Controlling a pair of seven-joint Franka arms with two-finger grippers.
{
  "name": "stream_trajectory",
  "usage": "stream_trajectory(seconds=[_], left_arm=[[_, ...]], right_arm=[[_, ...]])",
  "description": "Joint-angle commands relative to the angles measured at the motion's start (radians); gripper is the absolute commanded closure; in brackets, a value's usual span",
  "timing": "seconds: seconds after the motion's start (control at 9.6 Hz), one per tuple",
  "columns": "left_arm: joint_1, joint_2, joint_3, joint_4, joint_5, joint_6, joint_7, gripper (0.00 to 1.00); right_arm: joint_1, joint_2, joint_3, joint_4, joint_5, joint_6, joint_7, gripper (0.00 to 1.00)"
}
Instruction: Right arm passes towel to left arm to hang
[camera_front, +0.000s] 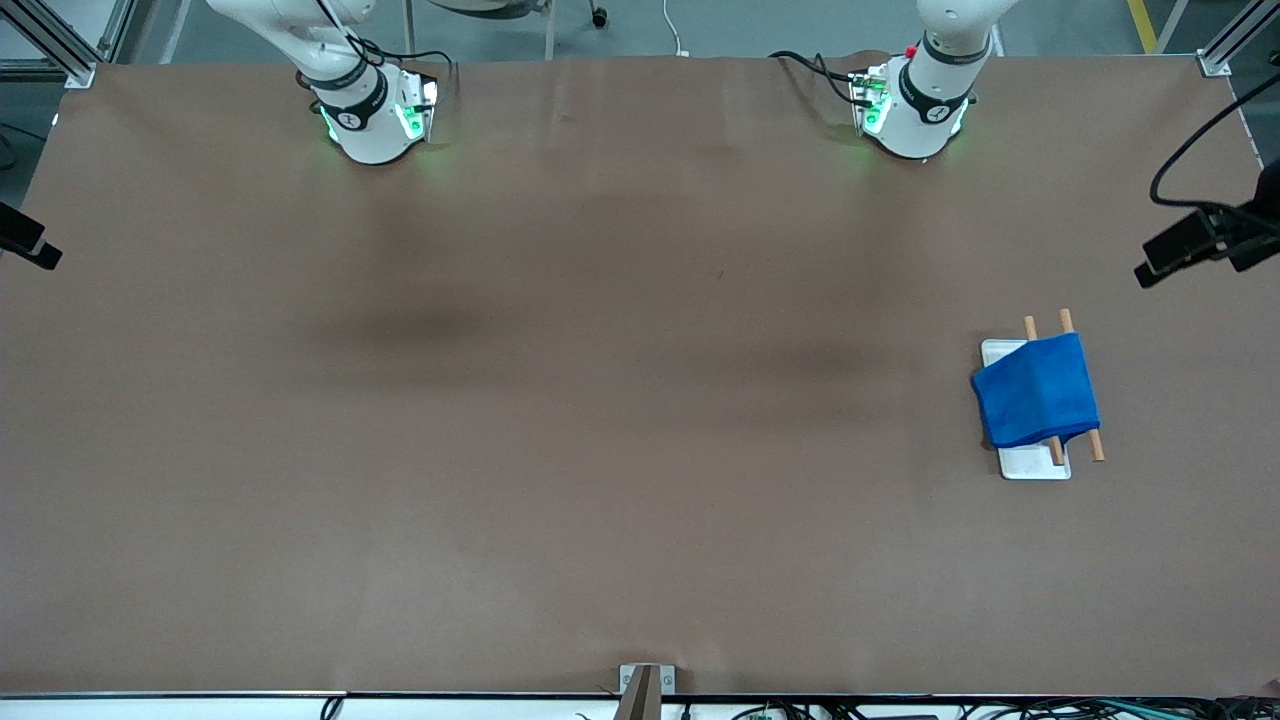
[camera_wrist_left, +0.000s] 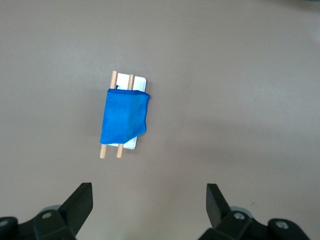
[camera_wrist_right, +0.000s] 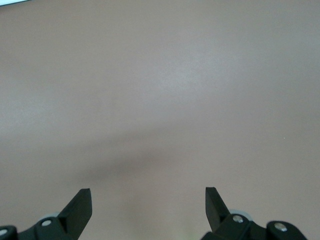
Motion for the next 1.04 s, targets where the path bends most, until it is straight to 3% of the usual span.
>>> stream_trajectory(seconds=[0.0,0.52,0.94], left_arm=[[-0.202,-0.069,0.227,-0.091,-0.049,-0.017,0.042,0.00],[-0.476,-0.205,0.492,-0.277,-0.085,0.007,0.110,0.00],[-0.510,-0.216,0.514,-0.288,-0.085,0.007,0.119,0.00]], right_arm=[[-0.010,-0.012,0.008,-0.006,-0.009,0.004,-0.007,0.00],[-0.010,-0.014,0.008,-0.006,-0.008,0.001,-0.007,0.00],[-0.010,-0.012,0.008,-0.006,-0.008,-0.001,-0.007,0.00]])
